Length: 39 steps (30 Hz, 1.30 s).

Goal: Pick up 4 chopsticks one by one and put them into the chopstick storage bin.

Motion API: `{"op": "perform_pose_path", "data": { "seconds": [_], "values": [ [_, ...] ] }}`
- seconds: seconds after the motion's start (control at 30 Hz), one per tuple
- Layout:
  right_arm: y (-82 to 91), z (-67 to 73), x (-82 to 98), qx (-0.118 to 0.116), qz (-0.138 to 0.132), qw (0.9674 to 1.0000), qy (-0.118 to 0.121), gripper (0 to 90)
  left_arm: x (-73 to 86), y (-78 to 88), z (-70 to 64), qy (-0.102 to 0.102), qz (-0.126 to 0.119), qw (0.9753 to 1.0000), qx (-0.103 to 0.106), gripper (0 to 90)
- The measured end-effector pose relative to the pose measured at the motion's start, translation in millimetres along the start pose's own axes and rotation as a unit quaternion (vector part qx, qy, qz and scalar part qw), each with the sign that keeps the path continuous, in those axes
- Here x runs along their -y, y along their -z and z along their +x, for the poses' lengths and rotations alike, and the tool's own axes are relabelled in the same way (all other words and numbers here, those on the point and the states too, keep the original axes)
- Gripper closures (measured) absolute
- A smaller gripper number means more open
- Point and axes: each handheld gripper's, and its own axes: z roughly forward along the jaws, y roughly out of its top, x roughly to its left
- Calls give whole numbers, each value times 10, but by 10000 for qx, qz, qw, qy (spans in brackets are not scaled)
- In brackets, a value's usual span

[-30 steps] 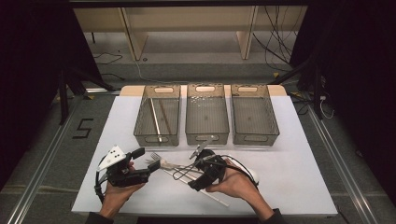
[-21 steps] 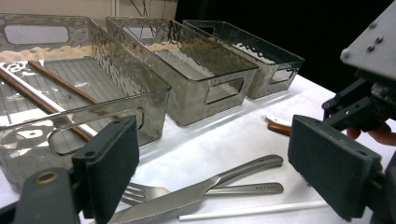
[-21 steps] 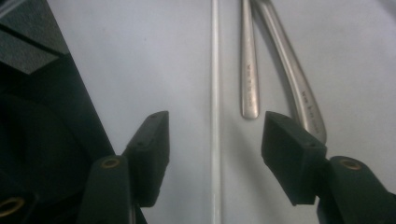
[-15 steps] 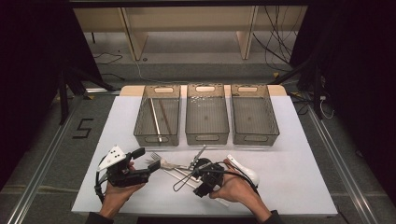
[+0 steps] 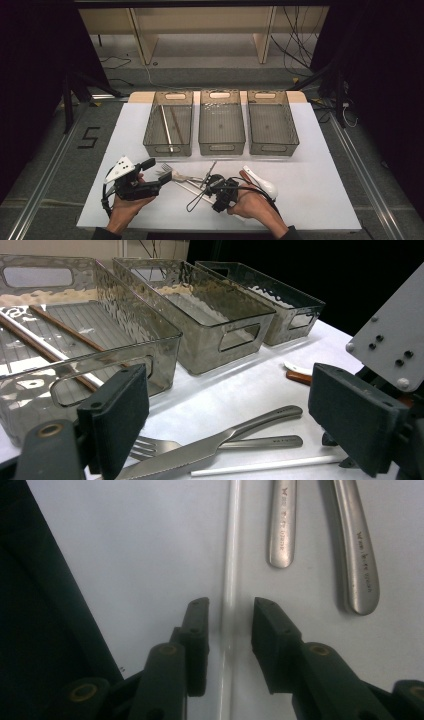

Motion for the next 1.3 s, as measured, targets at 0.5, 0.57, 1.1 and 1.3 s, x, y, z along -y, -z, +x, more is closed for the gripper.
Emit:
{"op": "perform_pose_path", "data": {
  "seconds": [0.5,0.57,1.1,1.3],
  "values": [
    [-44,15,-27,113,194,9997,69,811,0,-3,-6,-4,2,10000,-1,162],
    [-49,16,-32,118,194,9997,60,819,1,-5,-5,0,7,10000,-1,162],
    [-55,44,-91,210,432,9987,162,851,1,-7,-6,-9,12,10000,-12,162],
    [-46,42,-86,196,408,9986,273,853,1,-3,2,-6,2,10000,-15,162]
  ]
}}
